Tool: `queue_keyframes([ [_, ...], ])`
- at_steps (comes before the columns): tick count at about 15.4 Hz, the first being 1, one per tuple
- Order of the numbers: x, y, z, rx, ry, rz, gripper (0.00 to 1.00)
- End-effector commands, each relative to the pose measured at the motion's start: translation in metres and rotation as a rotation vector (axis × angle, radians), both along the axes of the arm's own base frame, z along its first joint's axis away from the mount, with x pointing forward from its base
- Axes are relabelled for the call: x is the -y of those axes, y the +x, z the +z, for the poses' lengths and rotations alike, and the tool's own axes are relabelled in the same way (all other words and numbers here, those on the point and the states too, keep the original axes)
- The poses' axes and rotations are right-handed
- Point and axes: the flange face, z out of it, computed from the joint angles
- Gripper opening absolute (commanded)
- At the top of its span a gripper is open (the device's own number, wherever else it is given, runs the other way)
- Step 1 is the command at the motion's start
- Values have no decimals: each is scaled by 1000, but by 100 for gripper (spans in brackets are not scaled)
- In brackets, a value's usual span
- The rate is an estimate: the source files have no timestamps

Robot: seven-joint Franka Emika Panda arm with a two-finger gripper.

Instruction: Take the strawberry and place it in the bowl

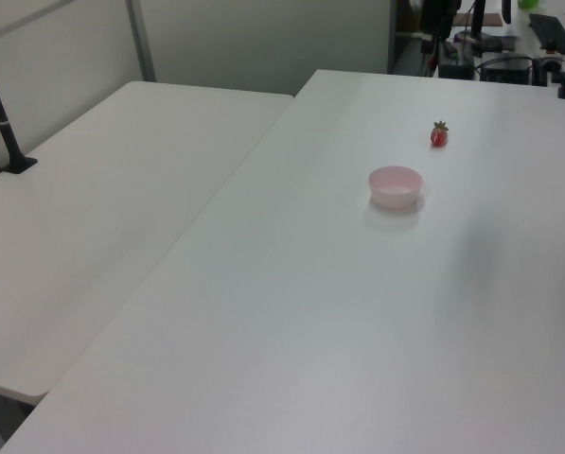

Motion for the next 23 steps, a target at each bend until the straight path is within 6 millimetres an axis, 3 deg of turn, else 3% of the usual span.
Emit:
queue_keyframes([
  [1,0,-6,-1,-21,-6,36,100],
  [13,-2,-6,-1,-25,-6,42,100],
  [19,14,-7,-2,-28,-14,96,100],
  [23,48,-9,-6,-40,-39,205,100],
])
